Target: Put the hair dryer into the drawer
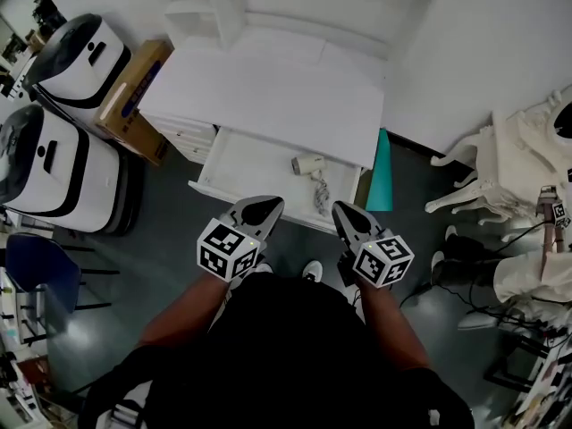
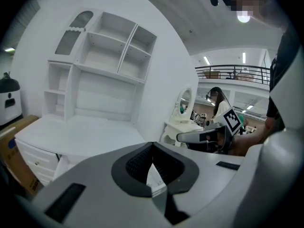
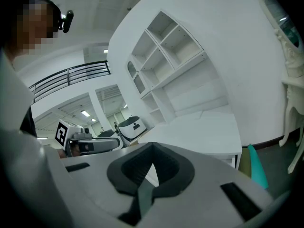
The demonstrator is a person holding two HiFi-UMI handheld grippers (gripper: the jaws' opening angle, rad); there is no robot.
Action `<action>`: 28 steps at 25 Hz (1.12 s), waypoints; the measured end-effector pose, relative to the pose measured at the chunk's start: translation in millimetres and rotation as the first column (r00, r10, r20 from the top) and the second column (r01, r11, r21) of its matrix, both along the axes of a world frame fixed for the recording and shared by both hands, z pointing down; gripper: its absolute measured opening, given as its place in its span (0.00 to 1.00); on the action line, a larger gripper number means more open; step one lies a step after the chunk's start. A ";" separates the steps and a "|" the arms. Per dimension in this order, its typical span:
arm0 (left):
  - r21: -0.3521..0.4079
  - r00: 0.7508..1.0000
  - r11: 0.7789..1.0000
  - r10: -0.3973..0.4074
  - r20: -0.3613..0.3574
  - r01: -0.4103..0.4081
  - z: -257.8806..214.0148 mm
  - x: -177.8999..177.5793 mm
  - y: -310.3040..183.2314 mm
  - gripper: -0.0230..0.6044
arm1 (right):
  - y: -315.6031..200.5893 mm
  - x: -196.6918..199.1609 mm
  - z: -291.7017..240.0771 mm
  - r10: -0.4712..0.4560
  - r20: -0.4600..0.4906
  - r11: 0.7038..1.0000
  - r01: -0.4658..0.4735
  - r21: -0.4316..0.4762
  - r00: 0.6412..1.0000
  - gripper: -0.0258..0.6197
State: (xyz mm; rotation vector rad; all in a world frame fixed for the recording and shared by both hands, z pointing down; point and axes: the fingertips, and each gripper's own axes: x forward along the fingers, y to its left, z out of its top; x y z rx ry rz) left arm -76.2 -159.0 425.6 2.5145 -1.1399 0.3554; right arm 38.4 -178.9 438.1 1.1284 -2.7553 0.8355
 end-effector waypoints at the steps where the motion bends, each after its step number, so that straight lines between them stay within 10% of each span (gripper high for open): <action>1: -0.001 1.000 1.000 0.009 0.000 -0.009 1.2 -0.9 3.0 0.05 | 2.1 -3.4 -1.0 0.005 0.002 1.000 -0.005 0.003 1.000 0.08; 28: 0.012 0.996 0.996 0.091 0.016 -0.091 -1.8 -14.1 24.0 0.05 | 23.1 -21.1 0.6 0.054 -0.060 0.998 -0.052 0.040 0.997 0.08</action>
